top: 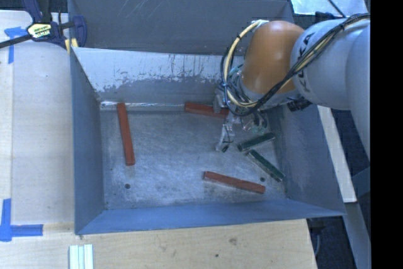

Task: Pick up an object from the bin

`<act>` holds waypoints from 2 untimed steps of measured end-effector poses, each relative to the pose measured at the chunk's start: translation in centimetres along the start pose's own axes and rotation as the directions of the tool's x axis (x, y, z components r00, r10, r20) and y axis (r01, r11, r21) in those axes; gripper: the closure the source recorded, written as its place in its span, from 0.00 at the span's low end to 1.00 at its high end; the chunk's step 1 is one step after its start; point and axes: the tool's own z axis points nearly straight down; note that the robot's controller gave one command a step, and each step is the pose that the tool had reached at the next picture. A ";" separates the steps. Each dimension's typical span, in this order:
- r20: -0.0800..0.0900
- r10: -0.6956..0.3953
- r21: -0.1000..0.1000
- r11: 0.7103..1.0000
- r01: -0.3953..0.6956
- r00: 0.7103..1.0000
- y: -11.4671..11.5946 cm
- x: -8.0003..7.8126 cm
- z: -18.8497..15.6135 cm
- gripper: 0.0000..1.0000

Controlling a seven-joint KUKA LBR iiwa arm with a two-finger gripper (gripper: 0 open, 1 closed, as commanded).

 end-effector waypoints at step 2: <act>0.001 0.045 0.003 0.999 -0.045 0.999 -13.9 -0.7 -0.1 0.00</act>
Offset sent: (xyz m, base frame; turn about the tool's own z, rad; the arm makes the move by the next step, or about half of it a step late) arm 0.0009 -0.0686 -0.0006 0.0361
